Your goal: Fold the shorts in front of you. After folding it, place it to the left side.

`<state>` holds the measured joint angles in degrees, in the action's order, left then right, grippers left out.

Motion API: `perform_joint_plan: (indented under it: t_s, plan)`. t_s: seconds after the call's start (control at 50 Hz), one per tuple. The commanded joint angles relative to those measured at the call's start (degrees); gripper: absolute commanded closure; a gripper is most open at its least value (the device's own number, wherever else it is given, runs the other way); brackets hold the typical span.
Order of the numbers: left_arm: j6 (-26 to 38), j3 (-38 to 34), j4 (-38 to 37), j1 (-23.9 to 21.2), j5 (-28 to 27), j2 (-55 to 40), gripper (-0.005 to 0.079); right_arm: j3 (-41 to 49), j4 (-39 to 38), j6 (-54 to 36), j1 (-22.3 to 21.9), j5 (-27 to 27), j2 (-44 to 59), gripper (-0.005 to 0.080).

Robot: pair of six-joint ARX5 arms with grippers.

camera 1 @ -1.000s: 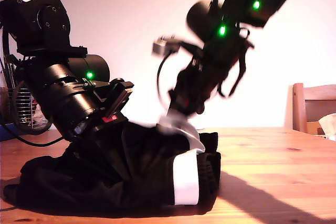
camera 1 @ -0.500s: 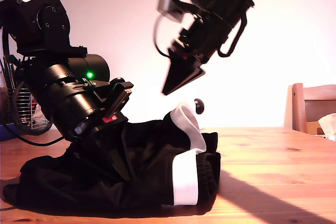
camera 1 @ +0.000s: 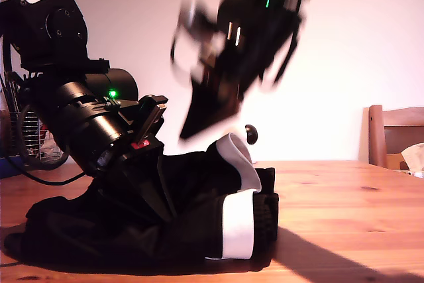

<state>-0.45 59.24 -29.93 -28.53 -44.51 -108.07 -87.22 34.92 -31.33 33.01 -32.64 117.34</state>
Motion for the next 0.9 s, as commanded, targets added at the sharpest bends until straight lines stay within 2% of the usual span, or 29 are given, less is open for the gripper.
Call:
perform_joint_plan:
  t_s: [0.0, 0.2, 0.36, 0.5, 0.58, 0.74, 0.88]
  plan:
    - [0.48, -1.51, 0.02, -0.70, -0.31, -0.37, 0.0764, 0.68, -1.44, 0.81, 0.15, -1.16, 0.87, 0.0763]
    - [0.48, -1.51, -1.03, -0.87, -0.28, -0.37, 0.0764, 0.68, -7.15, 1.46, 0.17, -1.53, 2.84, 0.0763]
    - [0.61, -1.51, -2.23, -1.18, -0.26, -0.37, 0.0764, 0.68, -12.44, 1.05, -0.09, 4.24, 2.84, 0.0763]
    - [0.72, -1.51, -2.84, -1.27, -0.26, -0.37, 0.0764, 0.68, -12.31, -2.80, -0.57, 7.98, 2.84, 0.0763]
    - [0.94, -1.51, -3.43, -1.27, -0.24, -0.35, 0.0764, 0.66, -12.37, -6.34, -0.83, 12.83, 2.84, 0.0763]
    - [0.94, -1.51, -2.97, -0.85, 0.00, -0.35, 0.0764, 0.26, -11.39, -7.28, -2.05, 14.29, 2.75, 0.0763]
    - [0.98, -1.51, -2.93, -0.44, -0.02, -0.35, 0.0764, -2.08, -9.27, -10.54, -2.56, 18.43, 2.71, 0.0763]
